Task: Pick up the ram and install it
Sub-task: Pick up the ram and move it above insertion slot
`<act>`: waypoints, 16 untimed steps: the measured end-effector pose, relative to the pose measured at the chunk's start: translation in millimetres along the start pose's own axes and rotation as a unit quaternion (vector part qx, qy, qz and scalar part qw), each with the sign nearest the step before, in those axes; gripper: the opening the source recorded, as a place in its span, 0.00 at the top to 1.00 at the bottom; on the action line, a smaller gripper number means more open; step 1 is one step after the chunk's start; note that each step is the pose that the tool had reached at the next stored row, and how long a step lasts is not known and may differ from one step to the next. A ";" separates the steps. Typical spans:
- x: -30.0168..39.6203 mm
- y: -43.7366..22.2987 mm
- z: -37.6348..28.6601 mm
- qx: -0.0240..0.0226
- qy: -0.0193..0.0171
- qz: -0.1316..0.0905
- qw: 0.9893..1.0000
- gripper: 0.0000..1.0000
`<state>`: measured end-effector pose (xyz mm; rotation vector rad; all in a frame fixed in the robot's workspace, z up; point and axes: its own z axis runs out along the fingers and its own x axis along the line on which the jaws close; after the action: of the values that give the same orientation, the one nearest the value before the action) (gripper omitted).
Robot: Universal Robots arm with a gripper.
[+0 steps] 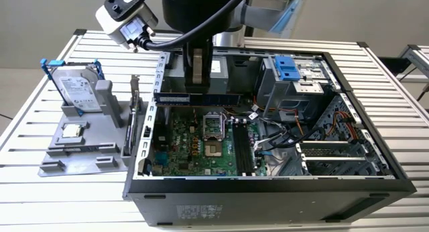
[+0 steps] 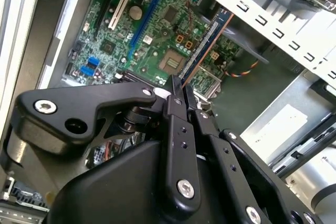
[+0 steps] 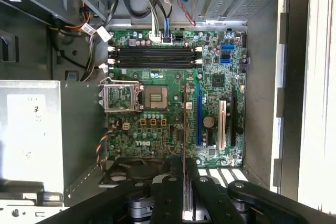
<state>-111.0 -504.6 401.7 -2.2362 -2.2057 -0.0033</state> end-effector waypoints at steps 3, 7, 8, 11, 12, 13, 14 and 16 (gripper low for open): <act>0.0 4.2 0.0 0.000 0.000 0.000 1.000 1.00; 0.1 9.4 0.0 0.000 0.000 0.000 1.000 1.00; 0.1 10.8 0.0 0.000 0.000 0.000 1.000 1.00; 0.2 14.4 0.0 0.000 0.000 0.000 1.000 1.00; 0.2 15.6 0.0 0.000 0.000 0.000 1.000 1.00; 0.2 16.8 0.0 0.000 0.000 0.000 1.000 1.00; 0.2 17.9 0.0 0.000 0.000 0.000 1.000 1.00; 0.3 20.4 0.0 0.000 0.000 0.000 1.000 1.00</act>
<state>-90.6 -504.6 401.8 -2.2362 -2.2057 -0.0031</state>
